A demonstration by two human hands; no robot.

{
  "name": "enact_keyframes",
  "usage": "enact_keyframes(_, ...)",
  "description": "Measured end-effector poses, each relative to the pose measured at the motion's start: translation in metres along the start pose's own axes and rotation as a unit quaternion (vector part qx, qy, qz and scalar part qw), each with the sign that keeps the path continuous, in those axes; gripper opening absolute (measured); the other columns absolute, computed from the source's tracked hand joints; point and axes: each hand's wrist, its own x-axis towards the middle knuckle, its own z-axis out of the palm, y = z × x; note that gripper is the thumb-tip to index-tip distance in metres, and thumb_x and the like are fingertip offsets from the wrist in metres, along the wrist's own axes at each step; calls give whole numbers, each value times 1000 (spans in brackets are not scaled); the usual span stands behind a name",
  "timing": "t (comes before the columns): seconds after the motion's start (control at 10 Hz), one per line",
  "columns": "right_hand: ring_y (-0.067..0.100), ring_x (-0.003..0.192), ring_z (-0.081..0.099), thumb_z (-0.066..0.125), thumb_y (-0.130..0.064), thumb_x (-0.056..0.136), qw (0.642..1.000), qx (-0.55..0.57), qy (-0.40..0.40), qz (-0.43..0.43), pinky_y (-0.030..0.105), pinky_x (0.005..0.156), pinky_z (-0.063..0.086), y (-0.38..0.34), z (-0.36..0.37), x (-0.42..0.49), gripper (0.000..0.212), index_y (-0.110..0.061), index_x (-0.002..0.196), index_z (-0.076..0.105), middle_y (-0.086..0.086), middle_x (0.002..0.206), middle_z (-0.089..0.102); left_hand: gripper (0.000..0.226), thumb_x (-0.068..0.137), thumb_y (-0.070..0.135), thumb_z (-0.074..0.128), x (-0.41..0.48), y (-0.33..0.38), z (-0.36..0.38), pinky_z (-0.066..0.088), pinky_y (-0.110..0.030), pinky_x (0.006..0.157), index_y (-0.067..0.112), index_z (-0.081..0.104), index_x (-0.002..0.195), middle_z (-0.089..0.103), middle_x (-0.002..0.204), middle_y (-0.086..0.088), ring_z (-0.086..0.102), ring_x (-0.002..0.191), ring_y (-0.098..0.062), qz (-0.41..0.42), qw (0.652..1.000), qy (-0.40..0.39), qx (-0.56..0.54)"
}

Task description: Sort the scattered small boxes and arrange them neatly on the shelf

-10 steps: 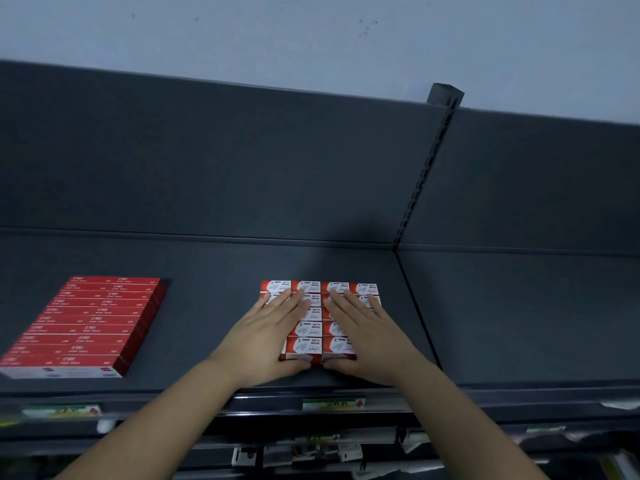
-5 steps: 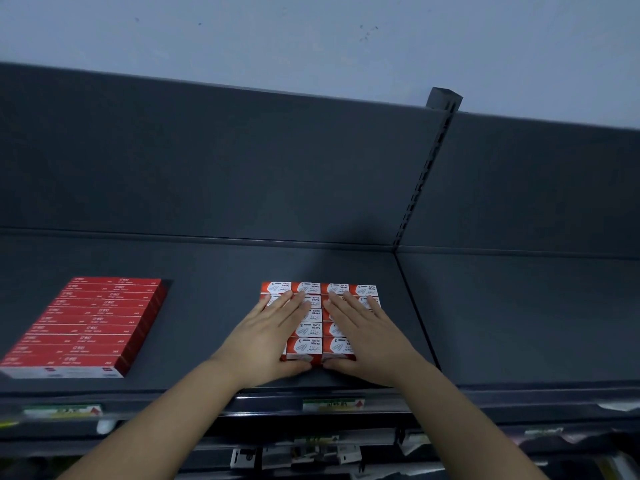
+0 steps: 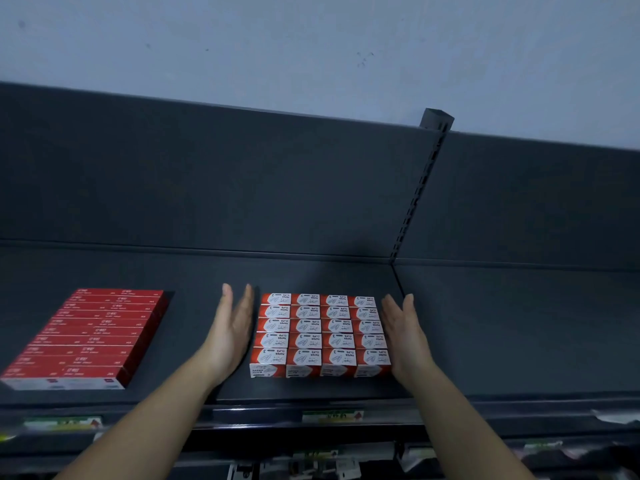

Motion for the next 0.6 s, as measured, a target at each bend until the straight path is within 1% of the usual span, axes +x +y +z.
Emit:
enact_keyframes(0.1,17,114,61,26,-73,91,999,28,-21,36,35,91,47,-2,5,2,60,-35,129,53,-4,131,62,94,78,83,8,2,0,7,26,-39,112,30,3,155,26,159,1,31,143,-20,-30,999,-19,16)
enact_keyframes(0.2,12,97,67,27,-67,95,999,-1,-11,44,27,72,51,0,4,2,49,-39,122,56,-7,111,70,96,75,83,11,1,0,12,28,-44,113,31,2,155,30,158,-1,36,141,-24,-45,999,-20,22)
enact_keyframes(0.3,9,89,67,31,-66,95,999,-10,-6,44,25,65,51,2,3,-1,42,-42,119,55,-8,104,69,98,73,84,12,0,-1,14,28,-43,115,31,2,155,31,157,-1,38,140,-24,-43,999,-15,29)
enact_keyframes(0.4,3,75,67,30,-63,96,999,-18,-5,41,21,59,49,-1,5,-3,32,-43,95,55,-15,86,68,102,70,85,15,1,-3,12,26,-46,118,31,2,155,31,158,-1,37,141,-22,-39,999,-14,31)
enact_keyframes(0.5,3,74,68,31,-63,96,999,-3,-12,52,22,61,50,-3,5,-4,34,-42,91,57,-15,83,69,99,73,83,14,2,-4,12,26,-45,118,29,3,155,30,158,-1,36,141,-22,-37,999,-13,32)
enact_keyframes(0.6,7,80,72,31,-68,94,999,-11,-23,37,27,69,51,-6,4,-7,44,-38,101,63,-12,86,75,96,78,81,14,0,-1,12,24,-42,118,27,4,156,26,159,0,32,143,-20,-25,999,1,46)
